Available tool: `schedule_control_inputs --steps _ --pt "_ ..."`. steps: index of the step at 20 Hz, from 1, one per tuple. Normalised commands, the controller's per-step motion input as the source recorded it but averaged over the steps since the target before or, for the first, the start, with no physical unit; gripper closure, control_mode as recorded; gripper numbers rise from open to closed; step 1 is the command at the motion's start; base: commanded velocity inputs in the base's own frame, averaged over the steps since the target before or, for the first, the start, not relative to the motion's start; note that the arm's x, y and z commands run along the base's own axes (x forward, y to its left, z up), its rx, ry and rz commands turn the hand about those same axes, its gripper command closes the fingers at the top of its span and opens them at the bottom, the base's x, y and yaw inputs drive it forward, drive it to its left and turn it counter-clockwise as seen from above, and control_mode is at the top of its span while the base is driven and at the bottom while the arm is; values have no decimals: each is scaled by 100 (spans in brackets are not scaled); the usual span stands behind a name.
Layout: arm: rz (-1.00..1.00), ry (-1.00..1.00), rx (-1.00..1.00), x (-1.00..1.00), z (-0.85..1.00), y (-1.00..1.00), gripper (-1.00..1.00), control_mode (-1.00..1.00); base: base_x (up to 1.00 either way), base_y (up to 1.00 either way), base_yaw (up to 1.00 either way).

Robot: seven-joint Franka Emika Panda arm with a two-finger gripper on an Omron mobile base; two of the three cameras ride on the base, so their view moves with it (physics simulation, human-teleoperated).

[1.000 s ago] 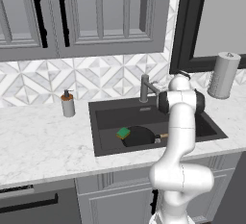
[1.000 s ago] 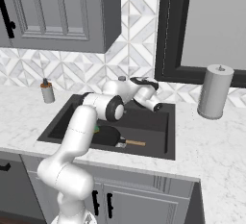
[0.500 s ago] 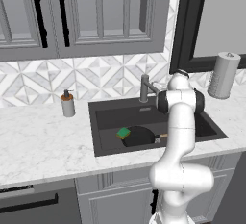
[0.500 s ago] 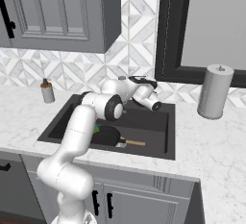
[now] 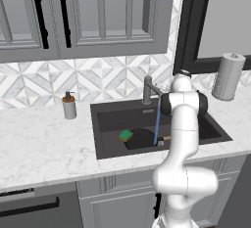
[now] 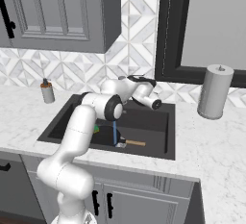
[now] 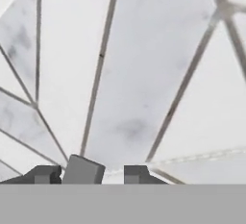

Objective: Pick the pan and sponge and place them into the sink. Then turn on the water.

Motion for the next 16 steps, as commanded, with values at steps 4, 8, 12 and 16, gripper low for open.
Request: schedule_control_inputs --steps 4,8,12,16 --pt "-4 8 2 0 -31 -51 100 -100 0 0 0" --pt "-4 7 4 0 -27 -56 100 -100 0 0 0" --pt "-4 6 4 -14 -22 -57 100 -100 0 0 0" --pt "-1 -5 16 -67 21 -63 100 -100 0 0 0"
